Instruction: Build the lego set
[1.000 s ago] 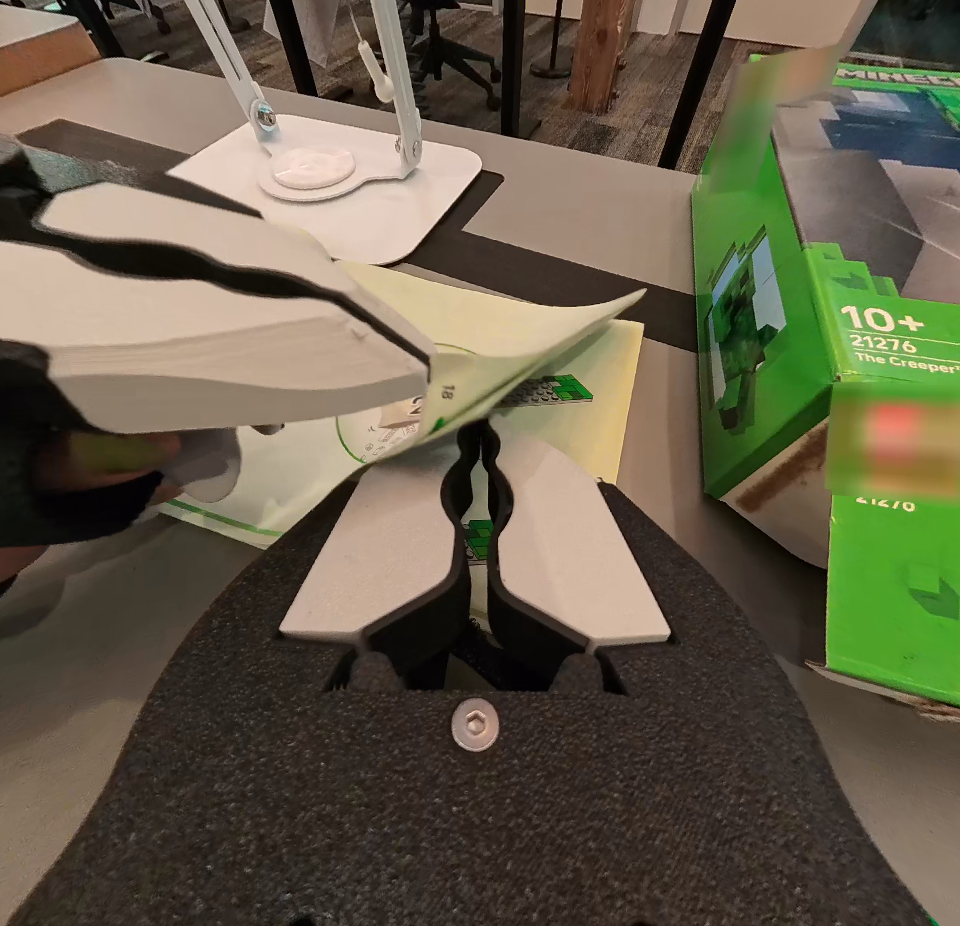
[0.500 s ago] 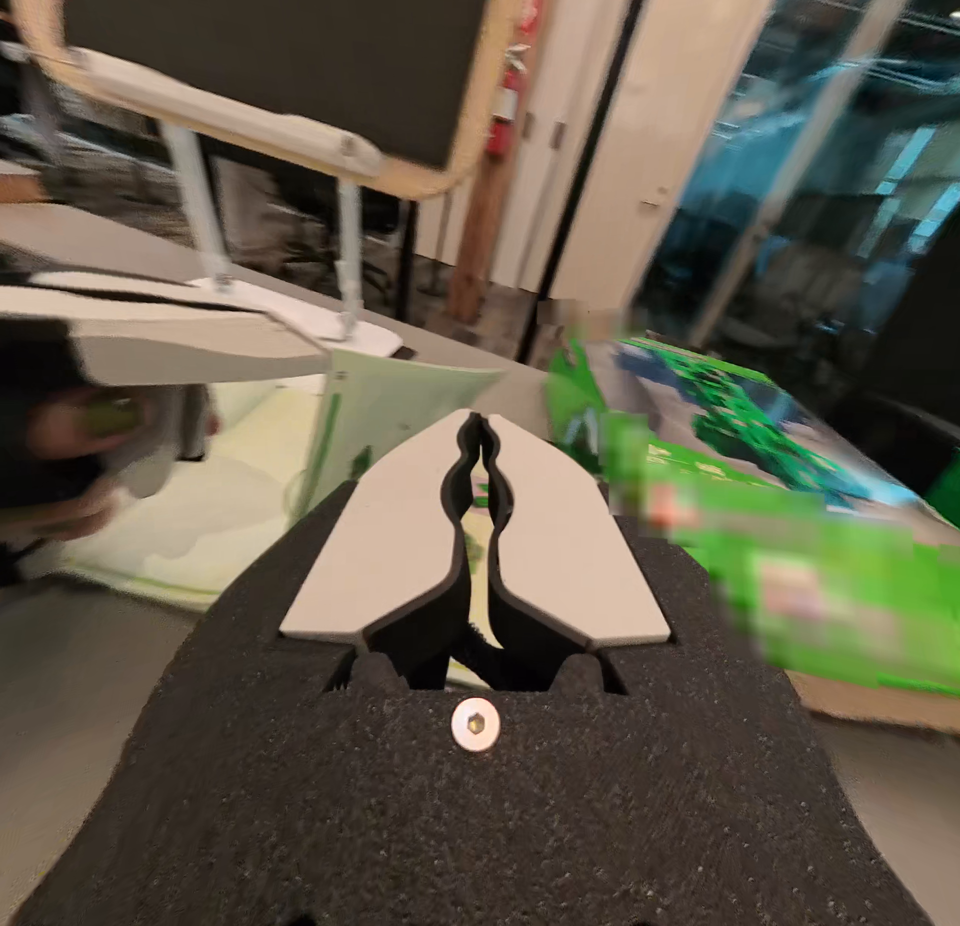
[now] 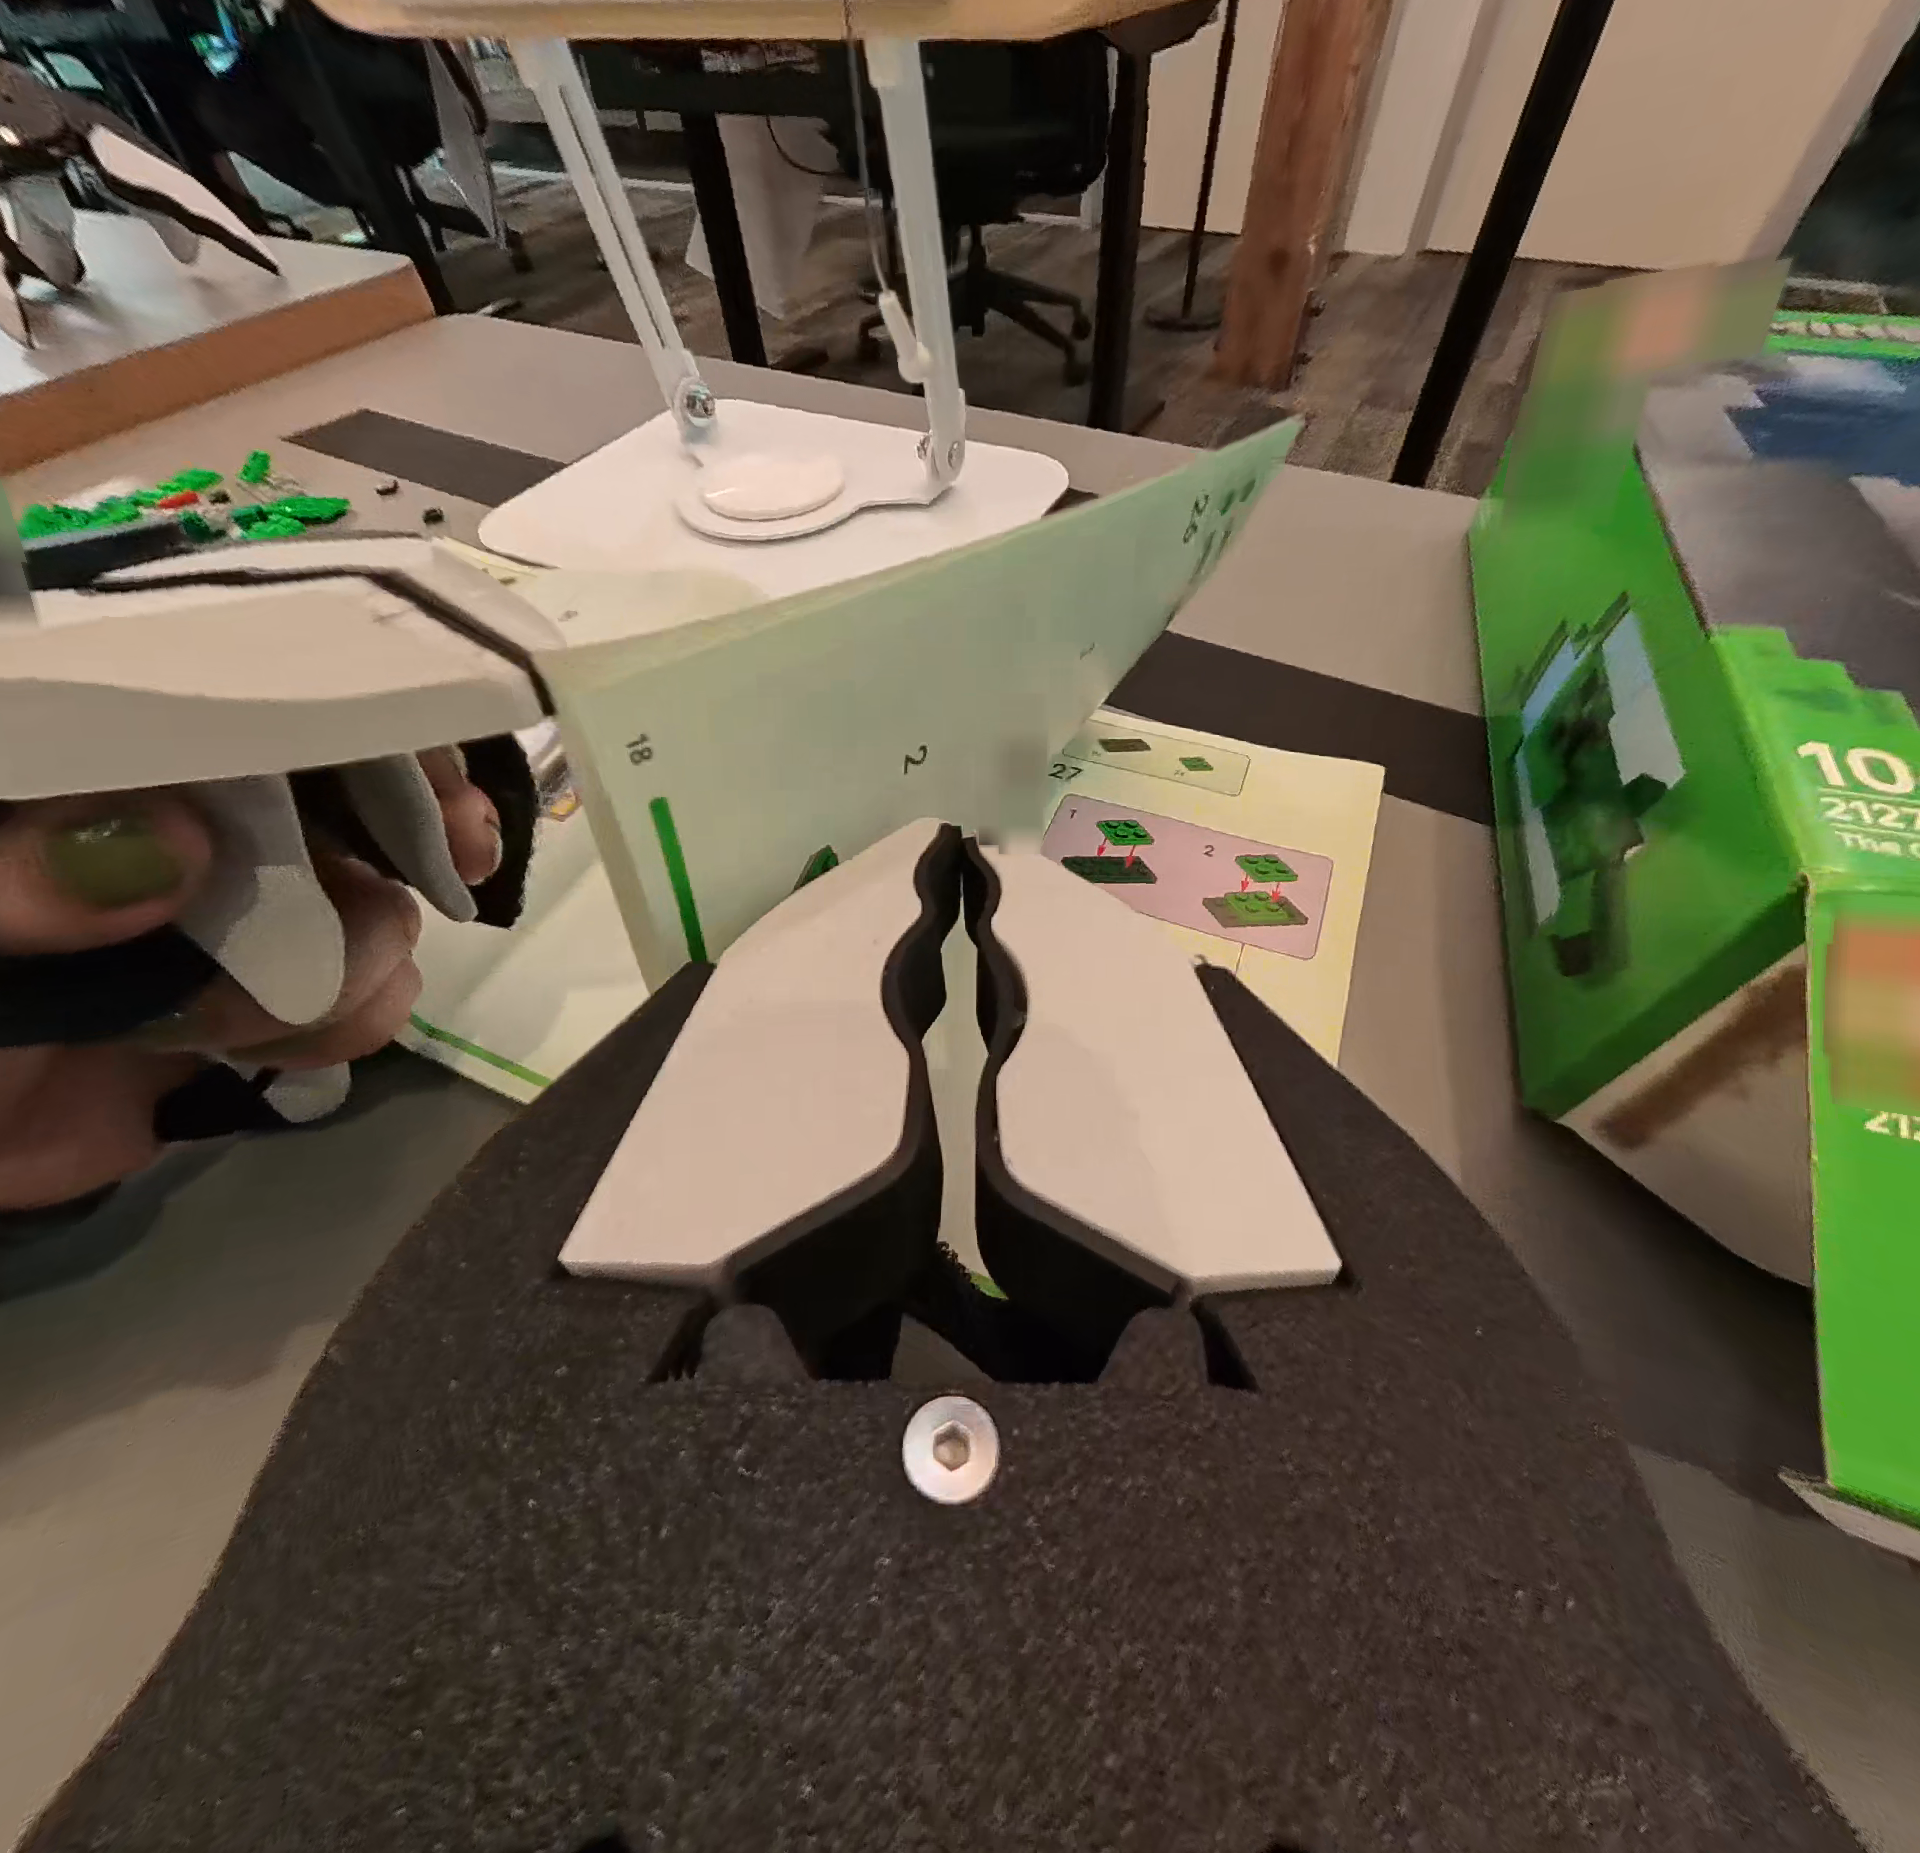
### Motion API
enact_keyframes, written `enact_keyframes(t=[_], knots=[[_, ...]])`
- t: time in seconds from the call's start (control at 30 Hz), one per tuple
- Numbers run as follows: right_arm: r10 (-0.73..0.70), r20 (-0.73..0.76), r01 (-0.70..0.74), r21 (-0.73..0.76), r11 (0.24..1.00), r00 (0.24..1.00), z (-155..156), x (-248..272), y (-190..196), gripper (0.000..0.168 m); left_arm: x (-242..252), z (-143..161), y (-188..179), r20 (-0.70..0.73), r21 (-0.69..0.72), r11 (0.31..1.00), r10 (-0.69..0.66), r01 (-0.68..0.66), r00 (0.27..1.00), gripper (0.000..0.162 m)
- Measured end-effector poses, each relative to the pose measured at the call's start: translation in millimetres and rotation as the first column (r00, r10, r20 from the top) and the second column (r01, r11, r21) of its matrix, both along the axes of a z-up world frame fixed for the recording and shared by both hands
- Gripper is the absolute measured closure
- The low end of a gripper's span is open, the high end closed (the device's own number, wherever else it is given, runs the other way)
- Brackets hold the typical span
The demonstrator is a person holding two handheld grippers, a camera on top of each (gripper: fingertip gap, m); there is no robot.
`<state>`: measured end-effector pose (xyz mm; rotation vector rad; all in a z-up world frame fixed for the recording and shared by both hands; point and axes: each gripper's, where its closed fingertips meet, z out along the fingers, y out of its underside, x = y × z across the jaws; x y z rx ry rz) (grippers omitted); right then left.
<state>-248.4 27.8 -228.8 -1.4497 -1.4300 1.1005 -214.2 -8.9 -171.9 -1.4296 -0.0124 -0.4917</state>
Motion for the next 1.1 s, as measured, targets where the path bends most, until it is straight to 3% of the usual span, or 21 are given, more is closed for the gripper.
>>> enact_keyframes(t=[0.17,0.27,0.4,0.5,0.63,0.9,1.1], knots=[[-0.124,-0.022,0.123,-0.031,0.992,0.992,3.2,6.1,20.4,0.167,-6.8,0.7,0.6,-0.044,-0.025,0.997,0.069,-0.071,0.997,0.162],[-0.243,-0.122,0.249,0.035,0.968,0.962,20.5,16.8,40.1,0.157,-14.6,3.0,-2.4,-0.089,-0.04,0.988,0.149,-0.153,0.985,0.162],[-0.274,-0.248,0.302,0.083,0.95,0.929,41.1,25.3,42.4,0.154,-31.9,13.9,-24.4,-0.087,-0.043,0.951,0.302,-0.306,0.949,0.162],[-0.276,-0.307,0.336,0.164,0.928,0.911,51.1,28.3,40.6,0.154,-52.1,19.2,-58.3,-0.115,-0.064,0.876,0.469,-0.478,0.876,0.162],[-0.258,-0.364,0.354,0.229,0.907,0.895,60.1,31.6,35.4,0.156,-77.0,6.4,-109.9,-0.244,-0.153,0.716,0.641,-0.681,0.728,0.162],[-0.21,-0.398,0.349,0.319,0.881,0.893,61.9,32.0,24.8,0.159,-84.9,-39.0,-175.3,-0.49,-0.308,0.552,0.606,-0.775,0.627,0.162],[-0.187,-0.385,0.331,0.351,0.876,0.904,59.0,30.3,19.9,0.161,-95.3,-52.9,-216.5,-0.531,-0.354,0.468,0.612,-0.809,0.586,0.162]])
